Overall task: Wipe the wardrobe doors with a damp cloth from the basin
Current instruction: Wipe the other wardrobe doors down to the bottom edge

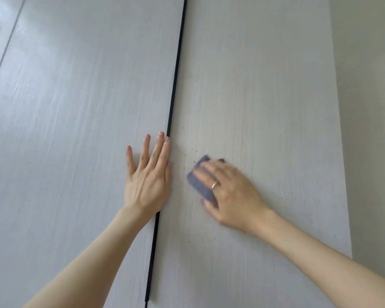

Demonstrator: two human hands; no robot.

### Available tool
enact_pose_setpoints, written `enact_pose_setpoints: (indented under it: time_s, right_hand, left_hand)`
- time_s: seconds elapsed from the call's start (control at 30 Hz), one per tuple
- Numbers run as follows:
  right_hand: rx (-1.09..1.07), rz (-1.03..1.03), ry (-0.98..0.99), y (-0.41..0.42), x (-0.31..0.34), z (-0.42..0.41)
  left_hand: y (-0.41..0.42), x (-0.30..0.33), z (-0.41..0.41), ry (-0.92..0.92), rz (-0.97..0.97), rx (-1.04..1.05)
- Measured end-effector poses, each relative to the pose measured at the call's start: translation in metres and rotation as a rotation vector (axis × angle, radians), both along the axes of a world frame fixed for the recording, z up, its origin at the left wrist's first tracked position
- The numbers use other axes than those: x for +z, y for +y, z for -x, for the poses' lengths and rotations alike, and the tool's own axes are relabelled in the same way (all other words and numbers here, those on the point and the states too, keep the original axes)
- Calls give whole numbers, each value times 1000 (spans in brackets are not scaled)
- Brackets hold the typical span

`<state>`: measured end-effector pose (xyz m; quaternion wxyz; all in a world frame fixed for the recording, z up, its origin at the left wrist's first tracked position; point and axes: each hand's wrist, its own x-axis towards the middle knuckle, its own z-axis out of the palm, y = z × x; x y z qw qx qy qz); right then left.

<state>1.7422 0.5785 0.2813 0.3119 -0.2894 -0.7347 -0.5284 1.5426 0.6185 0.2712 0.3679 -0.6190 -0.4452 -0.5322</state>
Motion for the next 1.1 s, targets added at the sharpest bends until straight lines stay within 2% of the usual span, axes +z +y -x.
enact_pose_setpoints:
  time_s: [0.07, 0.17, 0.33, 0.4, 0.47, 0.6, 0.67, 0.73, 0.87, 0.97, 1.1]
  right_hand:
    - [-19, 50, -150, -2, -11, 3]
    - [-7, -10, -178, 0, 9, 6]
    - [16, 12, 175, 5, 83, 44]
    - [65, 9, 249, 8, 99, 59]
    - [89, 43, 217, 9, 94, 63]
    - [172, 133, -29, 3, 51, 50]
    - [165, 108, -119, 3, 51, 45]
    - [118, 83, -89, 7, 66, 47]
    - [117, 71, 141, 13, 91, 59]
    - [113, 56, 90, 14, 71, 58]
    - [169, 98, -53, 13, 12, 53]
  left_hand:
    - [1, -1, 1, -12, -12, 1]
    - [4, -2, 2, -30, -15, 11]
    - [5, -5, 0, -71, -44, 61]
    - [4, -5, -1, -73, -58, 70]
    - [4, -6, -1, -76, -61, 77]
    - [3, -6, -1, -103, -61, 82]
    - [1, -7, -2, -114, -60, 101]
    - [2, -8, -3, -116, -52, 119]
    - [3, -12, -1, -123, -52, 117]
    - [2, -17, 2, -88, -58, 125]
    - [0, -31, 7, -42, -63, 140]
